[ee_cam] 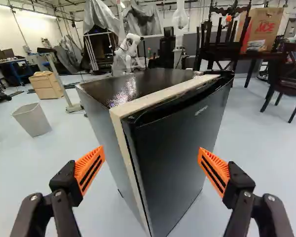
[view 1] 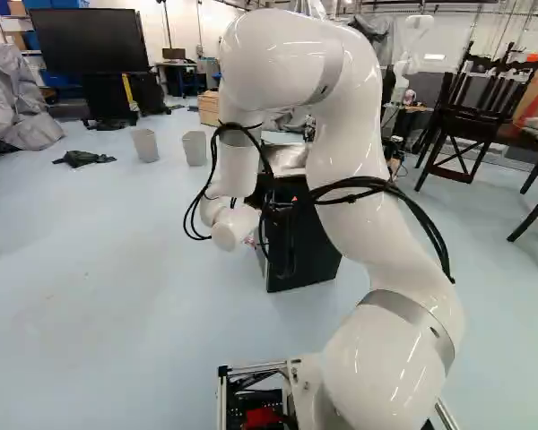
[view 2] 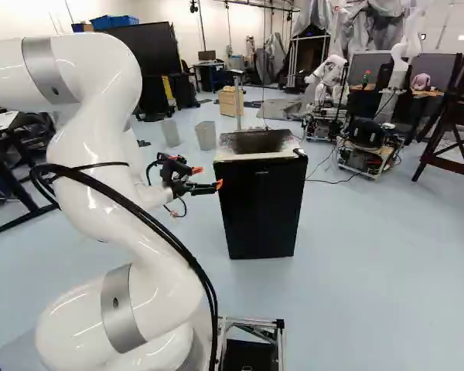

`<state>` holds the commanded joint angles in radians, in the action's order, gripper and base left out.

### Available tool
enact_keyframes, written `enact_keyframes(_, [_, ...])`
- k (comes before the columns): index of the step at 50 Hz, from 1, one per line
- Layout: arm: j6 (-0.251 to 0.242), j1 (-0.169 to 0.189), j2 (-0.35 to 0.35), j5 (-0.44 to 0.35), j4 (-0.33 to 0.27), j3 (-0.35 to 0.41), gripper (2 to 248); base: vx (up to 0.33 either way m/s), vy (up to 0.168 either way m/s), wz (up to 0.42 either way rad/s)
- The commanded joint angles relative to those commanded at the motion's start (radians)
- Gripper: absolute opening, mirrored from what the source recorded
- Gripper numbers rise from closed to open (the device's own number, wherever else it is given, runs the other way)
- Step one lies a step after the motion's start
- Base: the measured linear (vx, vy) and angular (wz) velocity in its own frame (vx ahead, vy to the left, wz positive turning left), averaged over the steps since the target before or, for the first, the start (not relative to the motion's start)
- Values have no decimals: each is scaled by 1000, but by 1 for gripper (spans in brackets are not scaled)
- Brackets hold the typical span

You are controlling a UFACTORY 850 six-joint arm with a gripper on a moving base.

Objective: Grab a drink from the fridge

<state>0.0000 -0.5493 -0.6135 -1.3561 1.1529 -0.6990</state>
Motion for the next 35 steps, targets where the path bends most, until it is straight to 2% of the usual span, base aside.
enact_keyframes(35, [0, 29, -23, 0, 0, -39, 247, 0, 0, 0])
